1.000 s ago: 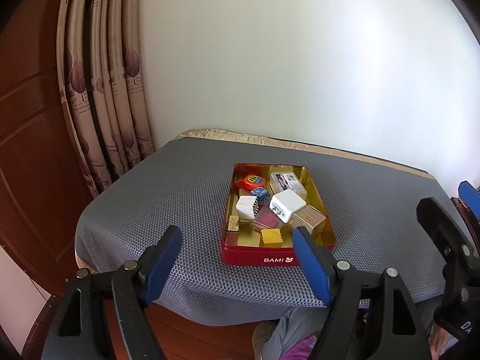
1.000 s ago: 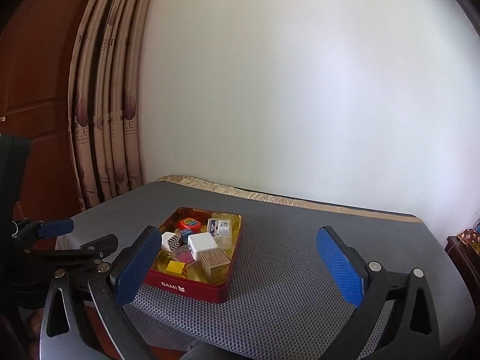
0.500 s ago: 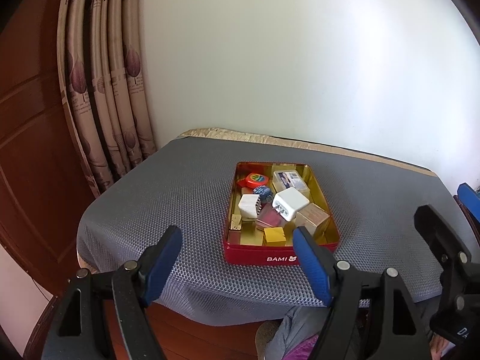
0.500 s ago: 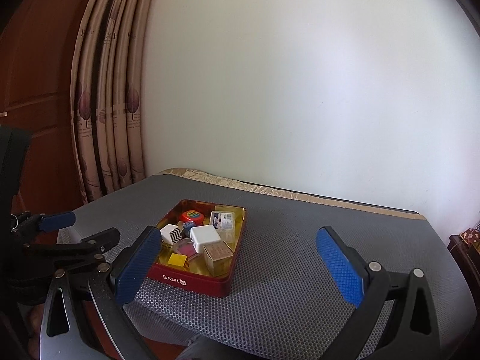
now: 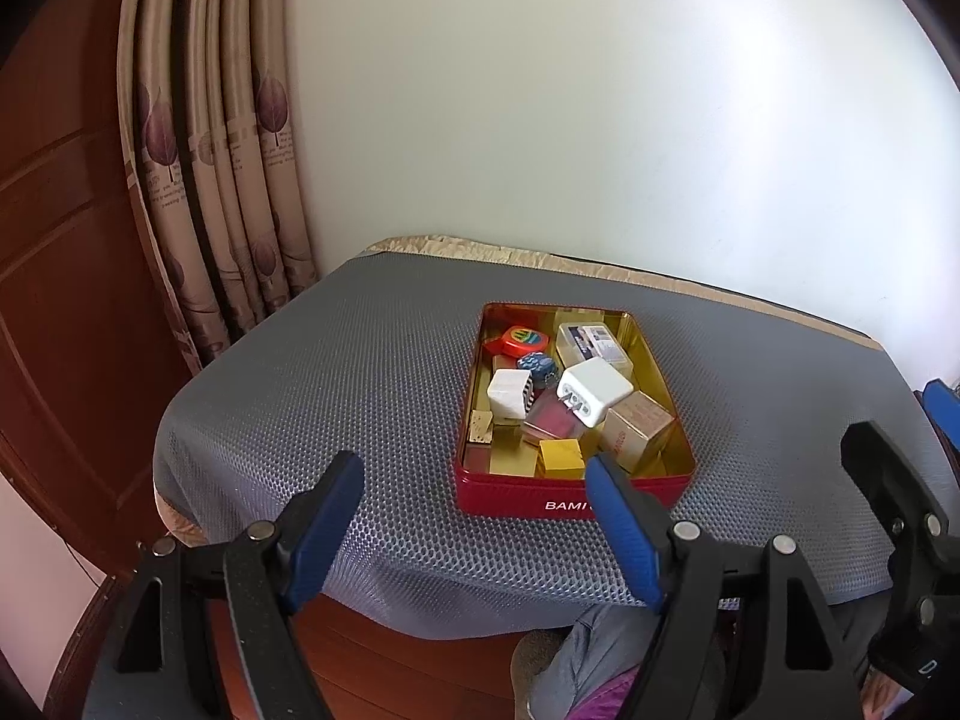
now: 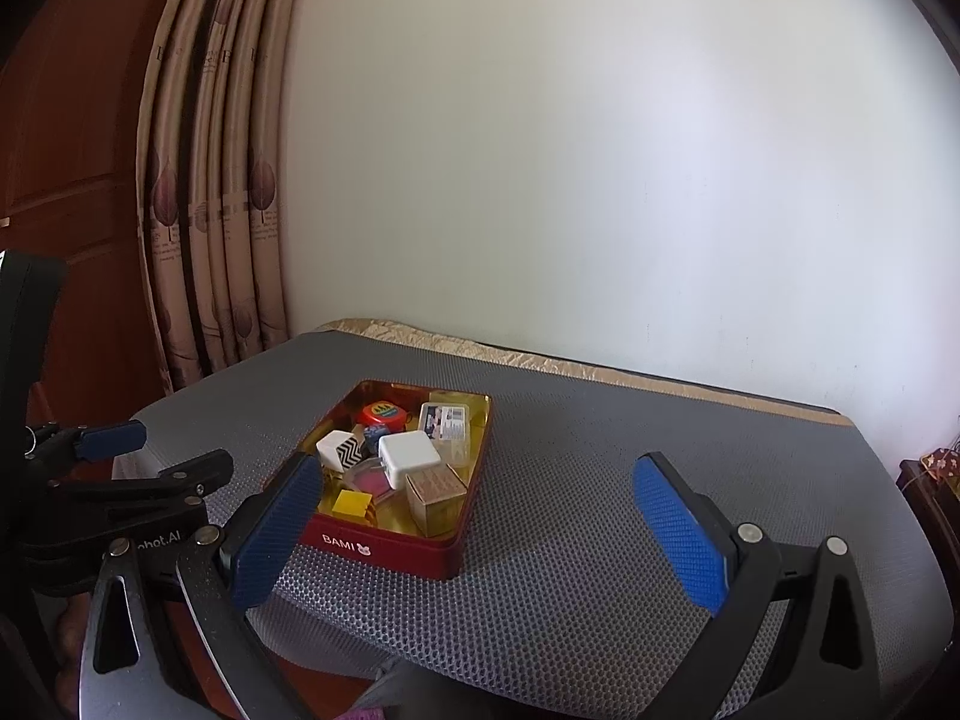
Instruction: Organize rigid objects
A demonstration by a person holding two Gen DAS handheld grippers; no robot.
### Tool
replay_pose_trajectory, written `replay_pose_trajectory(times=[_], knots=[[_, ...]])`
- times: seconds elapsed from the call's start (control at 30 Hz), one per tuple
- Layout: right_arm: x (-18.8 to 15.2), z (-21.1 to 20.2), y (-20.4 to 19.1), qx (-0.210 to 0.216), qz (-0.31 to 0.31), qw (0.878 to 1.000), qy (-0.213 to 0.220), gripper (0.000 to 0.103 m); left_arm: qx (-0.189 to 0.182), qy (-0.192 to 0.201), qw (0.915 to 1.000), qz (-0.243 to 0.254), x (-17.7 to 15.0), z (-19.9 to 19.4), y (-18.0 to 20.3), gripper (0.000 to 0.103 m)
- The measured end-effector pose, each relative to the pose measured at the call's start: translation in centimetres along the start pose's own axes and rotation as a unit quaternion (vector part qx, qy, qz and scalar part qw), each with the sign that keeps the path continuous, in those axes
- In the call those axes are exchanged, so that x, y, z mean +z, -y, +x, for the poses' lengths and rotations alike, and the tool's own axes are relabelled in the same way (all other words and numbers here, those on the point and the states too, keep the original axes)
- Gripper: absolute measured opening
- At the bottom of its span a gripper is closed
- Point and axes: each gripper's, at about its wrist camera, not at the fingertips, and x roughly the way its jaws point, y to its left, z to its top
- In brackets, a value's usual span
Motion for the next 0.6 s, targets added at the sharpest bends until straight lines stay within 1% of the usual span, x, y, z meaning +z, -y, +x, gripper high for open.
replay_pose_trajectory(times=[0.43,0.6], knots=[[-0.82,1.05,-0.26,0.005,0.006,1.0,-0.022,0.103,0.003,-0.01,0.9999,-0.004,-0.16,0.76,0.03,0.078],[-0.78,0.9,-0.23,0.005,0.009,1.0,-0.021,0.103,0.002,-0.012,0.9999,-0.009,-0.21,0.91,-0.09,0.079]])
